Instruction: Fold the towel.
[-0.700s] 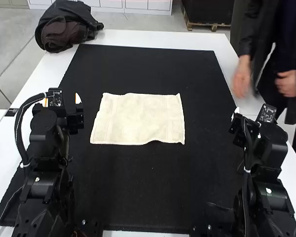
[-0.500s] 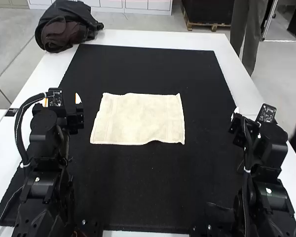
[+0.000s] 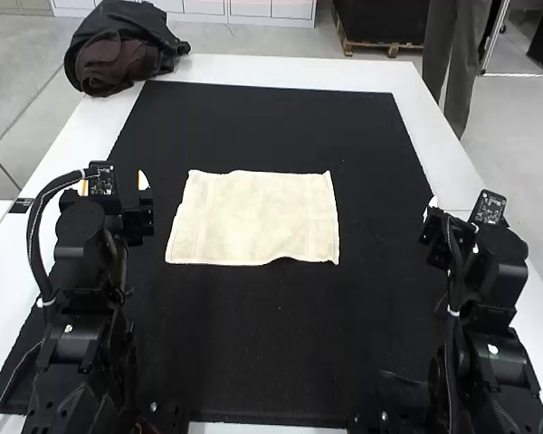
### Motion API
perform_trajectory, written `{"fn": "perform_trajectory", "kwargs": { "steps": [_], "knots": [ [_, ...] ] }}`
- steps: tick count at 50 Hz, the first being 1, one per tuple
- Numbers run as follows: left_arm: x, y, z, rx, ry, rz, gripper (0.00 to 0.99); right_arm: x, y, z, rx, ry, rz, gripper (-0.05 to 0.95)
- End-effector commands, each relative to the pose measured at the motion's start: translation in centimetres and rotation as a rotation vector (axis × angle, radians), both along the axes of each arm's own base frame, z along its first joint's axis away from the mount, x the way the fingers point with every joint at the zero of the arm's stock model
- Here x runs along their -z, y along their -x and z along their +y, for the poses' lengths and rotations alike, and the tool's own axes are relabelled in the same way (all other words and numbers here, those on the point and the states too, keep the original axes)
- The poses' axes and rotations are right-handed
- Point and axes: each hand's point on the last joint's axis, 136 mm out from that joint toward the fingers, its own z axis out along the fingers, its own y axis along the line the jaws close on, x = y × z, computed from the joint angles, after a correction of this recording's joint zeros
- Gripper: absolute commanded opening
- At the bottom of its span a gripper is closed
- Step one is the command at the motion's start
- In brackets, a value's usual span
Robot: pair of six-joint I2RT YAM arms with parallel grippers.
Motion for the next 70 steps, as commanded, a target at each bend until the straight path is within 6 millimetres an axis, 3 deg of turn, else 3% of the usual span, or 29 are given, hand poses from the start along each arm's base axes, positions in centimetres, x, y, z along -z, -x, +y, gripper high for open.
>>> {"fn": "perform_trajectory", "kwargs": {
  "steps": [1,70],
  "knots": [
    [-0.04,-0.01,-0.12,0.005,0.010,-0.009,0.967,0.05,0.00,-0.04,0.000,-0.007,-0.006,0.92],
    [0.33,-0.02,-0.12,0.010,0.105,-0.026,0.967,0.23,-0.08,0.31,-0.020,-0.031,-0.003,0.92]
  ]
}}
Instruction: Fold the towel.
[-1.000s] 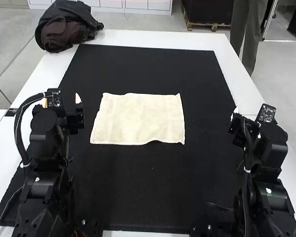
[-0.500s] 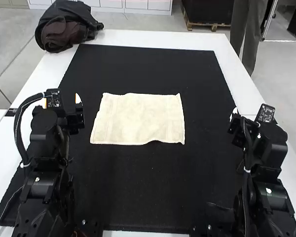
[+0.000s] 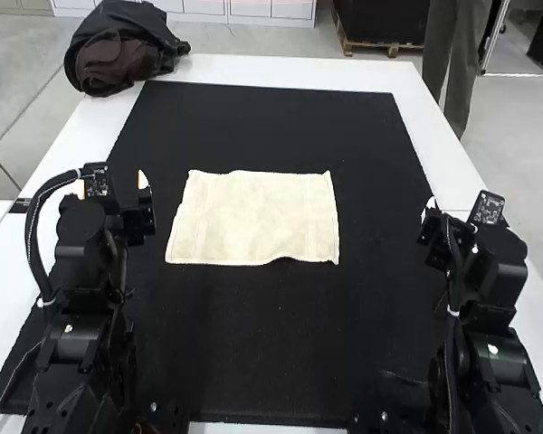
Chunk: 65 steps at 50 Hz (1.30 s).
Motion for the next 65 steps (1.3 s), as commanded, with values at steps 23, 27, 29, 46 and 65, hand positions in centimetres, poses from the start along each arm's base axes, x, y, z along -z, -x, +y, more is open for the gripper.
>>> {"fn": "perform_trajectory", "kwargs": {
  "steps": [23,27,29,46,65],
  "knots": [
    [-0.05,0.02,-0.04,0.001,0.015,-0.011,0.967,-0.05,0.00,-0.06,0.001,-0.016,-0.011,0.92],
    [-0.01,0.01,-0.08,0.003,0.022,-0.012,0.967,0.03,-0.01,-0.06,0.001,-0.016,-0.009,0.92],
    [-0.01,-0.01,-0.11,0.005,0.022,-0.012,0.967,0.03,0.00,-0.09,0.003,-0.016,-0.009,0.92],
    [0.06,0.02,0.03,-0.001,0.025,-0.010,0.967,-0.01,0.00,-0.06,0.001,-0.016,-0.011,0.92],
    [-0.12,0.01,-0.07,0.003,0.022,-0.015,0.967,0.03,0.00,-0.09,0.003,-0.016,-0.009,0.92]
  ]
}}
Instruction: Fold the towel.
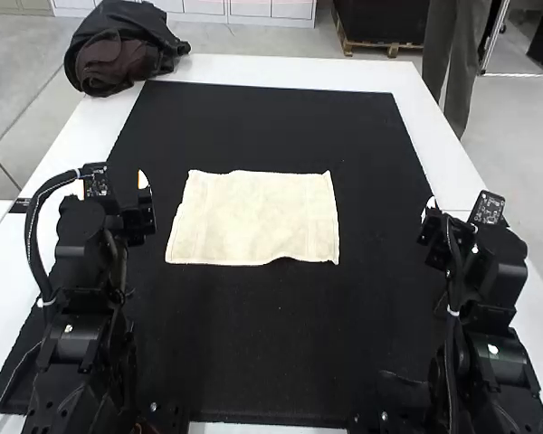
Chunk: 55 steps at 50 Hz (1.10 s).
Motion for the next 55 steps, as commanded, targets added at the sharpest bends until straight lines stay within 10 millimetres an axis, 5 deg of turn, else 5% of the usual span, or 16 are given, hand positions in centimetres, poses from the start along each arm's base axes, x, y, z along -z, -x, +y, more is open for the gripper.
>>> {"fn": "perform_trajectory", "kwargs": {
  "steps": [1,55],
  "knots": [
    [-0.19,0.00,-0.10,0.004,0.006,-0.013,0.967,-0.01,-0.01,-0.06,0.001,-0.010,-0.009,0.92],
    [-0.26,-0.01,-0.14,0.005,-0.013,-0.011,0.966,-0.16,-0.01,-0.09,0.001,0.004,-0.012,0.92]
  ]
}}
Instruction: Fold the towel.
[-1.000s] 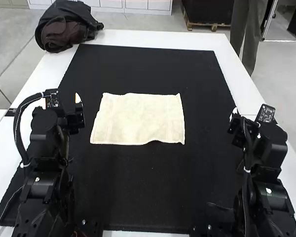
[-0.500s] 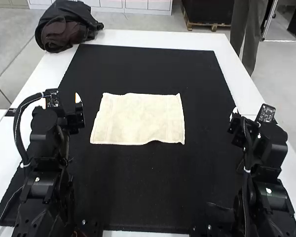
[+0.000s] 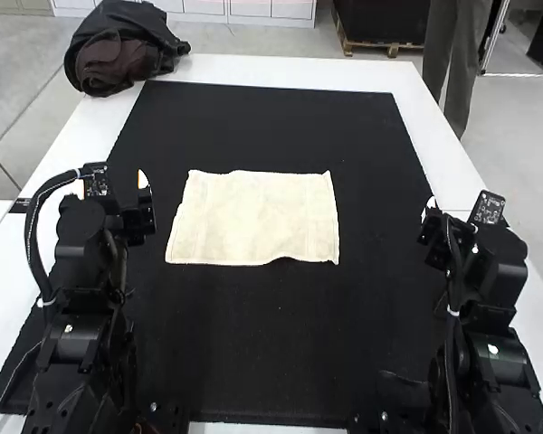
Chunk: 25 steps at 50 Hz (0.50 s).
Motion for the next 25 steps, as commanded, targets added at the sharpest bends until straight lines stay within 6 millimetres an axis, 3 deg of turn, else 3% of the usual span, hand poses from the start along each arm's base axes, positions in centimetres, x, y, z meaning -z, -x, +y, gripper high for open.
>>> {"fn": "perform_trajectory", "kwargs": {
  "steps": [1,6,11,20,25],
  "knots": [
    [-0.2,0.0,-0.1,0.005,-0.005,-0.013,0.964,-0.3,0.0,-0.1,0.001,0.008,-0.016,0.92],
    [-0.6,0.0,-0.1,0.003,-0.013,-0.026,0.964,-1.0,0.0,-0.1,-0.001,0.064,-0.031,0.92],
    [-1.7,0.2,0.0,-0.007,-0.053,-0.056,0.964,-2.9,0.0,0.0,-0.006,0.274,-0.058,0.92],
    [-5.8,1.3,0.7,-0.065,-0.183,-0.187,0.952,-5.0,0.1,0.5,-0.013,0.391,-0.123,0.90],
    [-7.5,1.4,-0.2,-0.016,-0.205,-0.235,0.951,-6.9,0.4,0.8,-0.016,0.416,-0.185,0.90]
  ]
}}
